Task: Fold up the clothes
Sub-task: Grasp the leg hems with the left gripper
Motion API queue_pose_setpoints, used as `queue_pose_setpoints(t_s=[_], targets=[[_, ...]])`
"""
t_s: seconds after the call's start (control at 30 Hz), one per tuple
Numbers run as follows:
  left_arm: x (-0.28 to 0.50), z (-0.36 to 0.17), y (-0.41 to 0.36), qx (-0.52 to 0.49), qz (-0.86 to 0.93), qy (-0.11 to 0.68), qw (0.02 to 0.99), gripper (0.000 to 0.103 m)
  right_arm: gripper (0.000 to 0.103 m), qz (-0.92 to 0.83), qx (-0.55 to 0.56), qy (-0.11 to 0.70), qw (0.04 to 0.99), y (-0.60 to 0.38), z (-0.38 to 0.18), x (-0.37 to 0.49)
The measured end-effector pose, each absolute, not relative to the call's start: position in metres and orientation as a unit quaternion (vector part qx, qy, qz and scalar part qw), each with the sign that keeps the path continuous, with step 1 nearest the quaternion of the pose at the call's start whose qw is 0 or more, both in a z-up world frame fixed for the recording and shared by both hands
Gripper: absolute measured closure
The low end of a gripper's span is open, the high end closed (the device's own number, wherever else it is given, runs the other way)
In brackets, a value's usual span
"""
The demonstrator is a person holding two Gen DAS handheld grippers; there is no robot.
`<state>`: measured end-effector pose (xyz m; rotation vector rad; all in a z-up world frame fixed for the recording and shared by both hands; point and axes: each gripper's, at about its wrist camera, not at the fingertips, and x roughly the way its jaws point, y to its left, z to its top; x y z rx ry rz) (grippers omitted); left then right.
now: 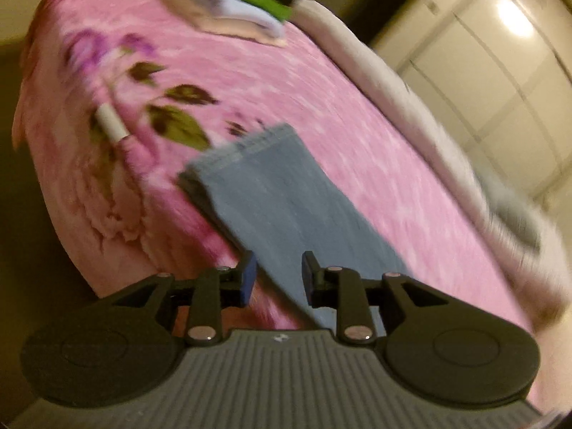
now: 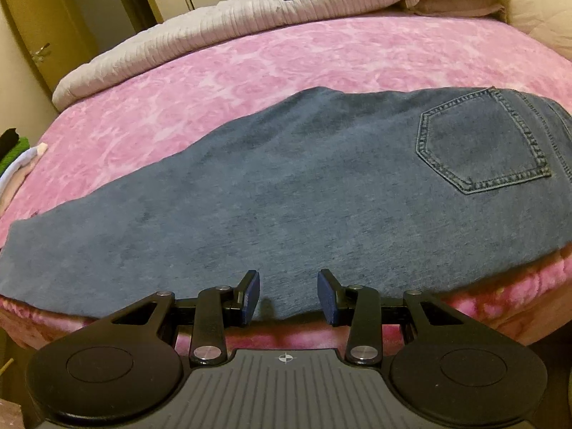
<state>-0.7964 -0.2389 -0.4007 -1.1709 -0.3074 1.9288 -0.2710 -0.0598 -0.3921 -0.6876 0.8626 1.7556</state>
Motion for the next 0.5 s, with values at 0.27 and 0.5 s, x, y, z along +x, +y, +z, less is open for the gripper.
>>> queue_pose_setpoints(t_s=[0.27, 0.5], targets=[[-0.828, -0.439, -0.241, -0.489, 0.753, -0.219, 0.382, 0.081, 0.063, 0.719, -0.301, 0.353, 0.518, -0.055, -0.395, -0.271], [-0.835, -0.462, -0.244, -0.483, 0.730, -0.299, 0.381, 0.080, 0.063, 0.715, -0.303, 0.353, 0.522, -0.050, -0.400, -0.270]])
